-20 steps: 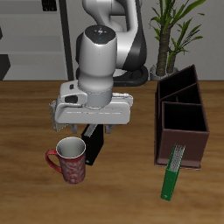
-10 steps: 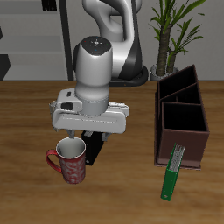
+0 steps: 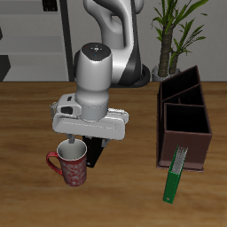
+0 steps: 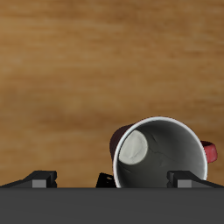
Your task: Place the red mug into the left desk caddy's right compartment and place the green book into the left desk caddy's back compartment
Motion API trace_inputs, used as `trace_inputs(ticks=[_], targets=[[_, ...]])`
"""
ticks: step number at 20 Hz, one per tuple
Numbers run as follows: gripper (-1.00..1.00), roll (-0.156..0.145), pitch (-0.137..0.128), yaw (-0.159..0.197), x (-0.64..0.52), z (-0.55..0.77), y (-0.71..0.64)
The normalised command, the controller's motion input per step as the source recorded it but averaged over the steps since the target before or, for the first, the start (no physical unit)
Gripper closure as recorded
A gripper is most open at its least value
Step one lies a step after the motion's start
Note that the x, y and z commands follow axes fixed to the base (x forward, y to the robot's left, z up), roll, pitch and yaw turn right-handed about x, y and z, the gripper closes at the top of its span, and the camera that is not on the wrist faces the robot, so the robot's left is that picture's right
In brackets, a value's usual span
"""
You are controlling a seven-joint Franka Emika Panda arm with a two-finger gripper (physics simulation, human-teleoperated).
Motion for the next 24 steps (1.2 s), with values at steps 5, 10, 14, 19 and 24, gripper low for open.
trace_inputs(ticks=[5, 10, 14, 19, 24], targets=[[-1.0, -0.019, -0.007, -0.052, 0.01, -0.18, -0.04], [1.0, -0.007, 0.031, -0.012, 0.08, -0.26, 0.0], [1.0, 0.0, 0.03, -0.018, 0.07, -0.25, 0.0], [1.0, -0.014, 0.013, -0.017, 0.05, -0.11, -0.03], [1.0, -0.005, -0.026, 0.003, -0.05, 0.19, 0.02]])
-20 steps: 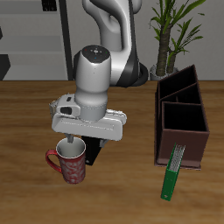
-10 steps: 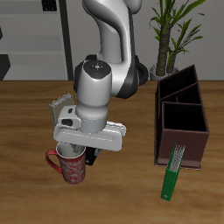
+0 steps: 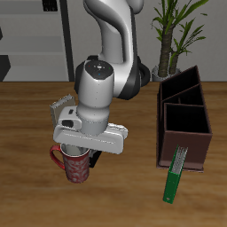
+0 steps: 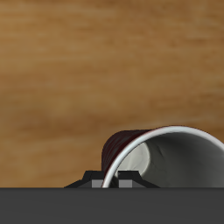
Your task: Place the red mug into the left desk caddy's right compartment and place the green book into the left desk caddy's back compartment
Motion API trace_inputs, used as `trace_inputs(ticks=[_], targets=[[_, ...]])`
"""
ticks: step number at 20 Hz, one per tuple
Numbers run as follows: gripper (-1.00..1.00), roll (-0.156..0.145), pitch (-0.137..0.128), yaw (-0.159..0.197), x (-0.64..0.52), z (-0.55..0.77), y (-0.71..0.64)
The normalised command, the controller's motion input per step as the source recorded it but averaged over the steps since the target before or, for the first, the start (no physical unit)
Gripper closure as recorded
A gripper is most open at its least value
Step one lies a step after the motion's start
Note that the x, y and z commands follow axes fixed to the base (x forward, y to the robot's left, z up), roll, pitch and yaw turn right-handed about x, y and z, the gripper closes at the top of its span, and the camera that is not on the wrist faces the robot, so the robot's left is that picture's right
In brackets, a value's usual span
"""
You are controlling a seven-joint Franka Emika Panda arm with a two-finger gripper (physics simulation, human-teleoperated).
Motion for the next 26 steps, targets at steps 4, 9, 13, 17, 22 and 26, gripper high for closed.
trace_inputs(ticks=[4, 9, 13, 17, 22, 26], targets=[[1.0, -0.013, -0.048, 0.013, 0.01, 0.32, -0.02], [1.0, -0.009, -0.041, 0.017, -0.04, 0.36, 0.06], [1.0, -0.021, -0.048, 0.016, -0.1, 0.53, 0.12], [1.0, -0.023, -0.075, 0.078, -0.18, 0.63, 0.28], [1.0, -0.022, -0.063, -0.001, -0.32, 0.7, 0.28], [1.0, -0.043, -0.034, -0.008, -0.43, 0.7, 0.25]])
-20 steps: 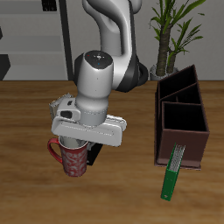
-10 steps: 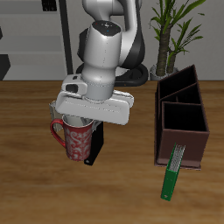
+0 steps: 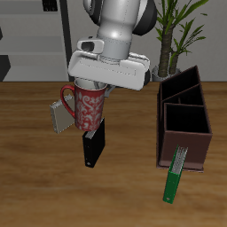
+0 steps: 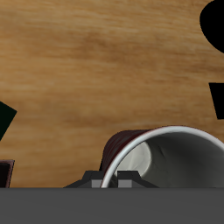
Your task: Place the red mug into the left desk caddy's right compartment and place the green book into the left desk caddy's back compartment
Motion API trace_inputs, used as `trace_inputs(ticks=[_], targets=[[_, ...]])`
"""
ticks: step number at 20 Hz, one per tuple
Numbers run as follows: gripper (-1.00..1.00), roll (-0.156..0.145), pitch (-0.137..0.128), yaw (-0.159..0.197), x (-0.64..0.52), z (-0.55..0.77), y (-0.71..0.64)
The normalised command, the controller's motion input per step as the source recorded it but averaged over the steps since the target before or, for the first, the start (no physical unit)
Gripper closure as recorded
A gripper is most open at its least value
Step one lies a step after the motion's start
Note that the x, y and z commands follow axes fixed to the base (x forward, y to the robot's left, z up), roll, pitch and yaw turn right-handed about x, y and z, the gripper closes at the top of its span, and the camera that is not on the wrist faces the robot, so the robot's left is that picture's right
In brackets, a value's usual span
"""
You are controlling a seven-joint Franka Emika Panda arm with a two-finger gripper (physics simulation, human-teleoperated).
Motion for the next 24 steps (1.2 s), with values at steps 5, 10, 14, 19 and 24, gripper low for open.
trace_inputs(ticks=[5, 10, 14, 19, 24], targets=[[1.0, -0.002, -0.007, 0.017, -0.32, 0.45, 0.27], [1.0, -0.02, -0.015, 0.028, -0.27, 0.28, 0.24], [1.0, -0.008, 0.032, 0.019, -0.25, 0.11, 0.45], [1.0, 0.029, 0.01, 0.053, -0.18, -0.02, 0.41], [1.0, 0.037, 0.026, 0.025, -0.07, -0.02, 0.35]])
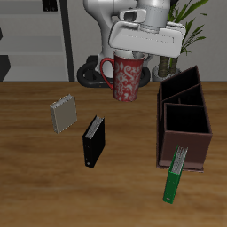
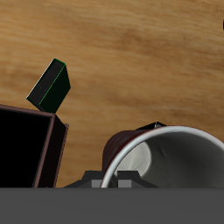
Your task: Place the red mug into the left desk caddy's right compartment and place the green book into the left desk caddy's back compartment
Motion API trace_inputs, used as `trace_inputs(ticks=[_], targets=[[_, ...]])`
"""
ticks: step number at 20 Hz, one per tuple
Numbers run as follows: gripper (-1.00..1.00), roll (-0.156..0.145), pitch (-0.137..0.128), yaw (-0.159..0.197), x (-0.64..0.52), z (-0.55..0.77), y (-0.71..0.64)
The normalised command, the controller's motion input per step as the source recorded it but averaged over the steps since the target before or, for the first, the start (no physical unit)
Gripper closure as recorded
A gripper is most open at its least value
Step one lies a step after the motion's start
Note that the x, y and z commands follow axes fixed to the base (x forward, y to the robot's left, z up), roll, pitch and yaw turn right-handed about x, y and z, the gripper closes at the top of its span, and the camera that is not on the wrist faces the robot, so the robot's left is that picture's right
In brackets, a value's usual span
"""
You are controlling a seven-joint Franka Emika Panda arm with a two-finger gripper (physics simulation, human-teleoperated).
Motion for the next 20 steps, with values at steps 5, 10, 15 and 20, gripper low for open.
trace_inputs(ticks=[5, 10, 15, 20], targets=[[1.0, 0.044, 0.0, 0.035, -0.03, 0.02, 0.35], [1.0, -0.025, 0.035, -0.032, 0.15, 0.05, 0.32], [1.0, -0.031, 0.023, -0.034, 0.11, 0.02, 0.56], [1.0, -0.003, 0.02, -0.028, 0.05, -0.01, 0.5]])
